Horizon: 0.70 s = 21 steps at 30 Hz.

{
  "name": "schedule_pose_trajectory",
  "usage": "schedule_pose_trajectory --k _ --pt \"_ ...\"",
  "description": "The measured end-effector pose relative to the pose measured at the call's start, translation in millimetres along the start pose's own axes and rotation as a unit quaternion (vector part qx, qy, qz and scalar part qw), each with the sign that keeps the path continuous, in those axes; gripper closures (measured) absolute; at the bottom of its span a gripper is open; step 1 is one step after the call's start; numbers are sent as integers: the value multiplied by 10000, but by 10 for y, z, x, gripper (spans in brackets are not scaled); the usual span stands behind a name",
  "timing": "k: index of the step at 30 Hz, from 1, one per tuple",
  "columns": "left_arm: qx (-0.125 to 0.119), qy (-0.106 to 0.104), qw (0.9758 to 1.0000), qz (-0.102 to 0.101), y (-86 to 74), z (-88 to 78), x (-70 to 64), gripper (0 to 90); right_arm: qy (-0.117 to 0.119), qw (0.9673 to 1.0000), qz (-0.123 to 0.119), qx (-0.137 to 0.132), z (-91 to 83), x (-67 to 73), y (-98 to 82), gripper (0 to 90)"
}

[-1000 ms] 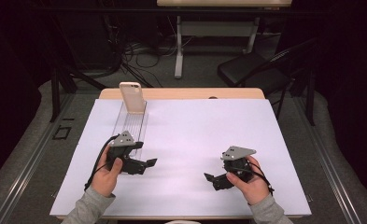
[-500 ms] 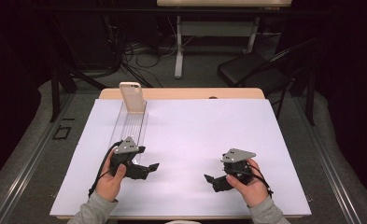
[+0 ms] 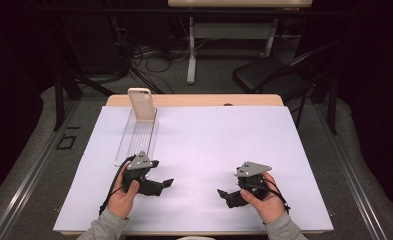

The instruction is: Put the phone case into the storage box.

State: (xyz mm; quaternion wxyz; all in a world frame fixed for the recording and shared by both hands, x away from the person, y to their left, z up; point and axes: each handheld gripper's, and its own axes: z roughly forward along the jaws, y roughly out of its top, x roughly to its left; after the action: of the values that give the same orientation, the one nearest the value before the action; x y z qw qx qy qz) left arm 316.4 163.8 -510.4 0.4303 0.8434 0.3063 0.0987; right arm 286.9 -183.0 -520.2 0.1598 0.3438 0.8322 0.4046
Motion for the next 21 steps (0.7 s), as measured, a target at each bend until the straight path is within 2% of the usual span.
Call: schedule_pose_trajectory --k 21 --pt "4 76 10000 52 -48 59 9 157 -4 10000 28 1 77 -3 -71 11"
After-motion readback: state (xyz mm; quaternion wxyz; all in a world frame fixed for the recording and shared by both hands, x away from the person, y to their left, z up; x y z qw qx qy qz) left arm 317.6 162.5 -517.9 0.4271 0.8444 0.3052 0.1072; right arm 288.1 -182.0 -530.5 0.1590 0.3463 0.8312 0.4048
